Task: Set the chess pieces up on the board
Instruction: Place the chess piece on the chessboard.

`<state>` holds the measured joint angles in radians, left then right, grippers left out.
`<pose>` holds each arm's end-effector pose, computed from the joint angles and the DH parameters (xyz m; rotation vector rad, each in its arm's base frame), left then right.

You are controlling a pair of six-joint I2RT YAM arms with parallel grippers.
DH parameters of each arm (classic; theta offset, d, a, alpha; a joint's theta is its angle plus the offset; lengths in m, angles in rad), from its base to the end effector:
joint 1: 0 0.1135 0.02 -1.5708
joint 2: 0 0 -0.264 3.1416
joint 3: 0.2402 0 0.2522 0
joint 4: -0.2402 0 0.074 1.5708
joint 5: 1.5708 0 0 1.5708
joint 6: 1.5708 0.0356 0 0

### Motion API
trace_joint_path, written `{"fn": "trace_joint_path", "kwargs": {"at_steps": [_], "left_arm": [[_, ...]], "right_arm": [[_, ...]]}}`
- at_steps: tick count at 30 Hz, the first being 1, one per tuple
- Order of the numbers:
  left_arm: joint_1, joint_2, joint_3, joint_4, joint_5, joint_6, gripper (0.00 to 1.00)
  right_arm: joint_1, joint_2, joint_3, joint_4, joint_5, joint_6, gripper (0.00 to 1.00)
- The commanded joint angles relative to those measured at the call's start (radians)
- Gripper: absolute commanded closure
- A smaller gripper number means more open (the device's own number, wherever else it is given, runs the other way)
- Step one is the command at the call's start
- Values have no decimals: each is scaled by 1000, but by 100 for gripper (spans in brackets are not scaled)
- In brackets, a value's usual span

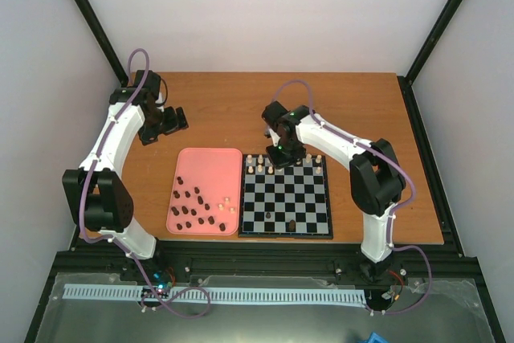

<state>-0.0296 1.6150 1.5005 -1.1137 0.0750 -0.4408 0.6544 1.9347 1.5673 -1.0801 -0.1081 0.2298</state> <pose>0.3184 -0.0121 0.3057 -0.5574 2.7622 -0.2164 0.2972 0.2329 0.2197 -0.6564 2.9968 0.2310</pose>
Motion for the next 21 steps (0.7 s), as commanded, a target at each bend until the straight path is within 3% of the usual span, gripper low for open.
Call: {"fn": "trace_joint_path", "kwargs": {"at_steps": [1, 21], "left_arm": [[5, 6, 32, 8, -1, 10, 0], [5, 19, 34, 6, -12, 13, 0]], "right_arm": [[-15, 34, 3, 42, 12, -17, 94], [-25, 112, 15, 72, 31, -38, 92]]}}
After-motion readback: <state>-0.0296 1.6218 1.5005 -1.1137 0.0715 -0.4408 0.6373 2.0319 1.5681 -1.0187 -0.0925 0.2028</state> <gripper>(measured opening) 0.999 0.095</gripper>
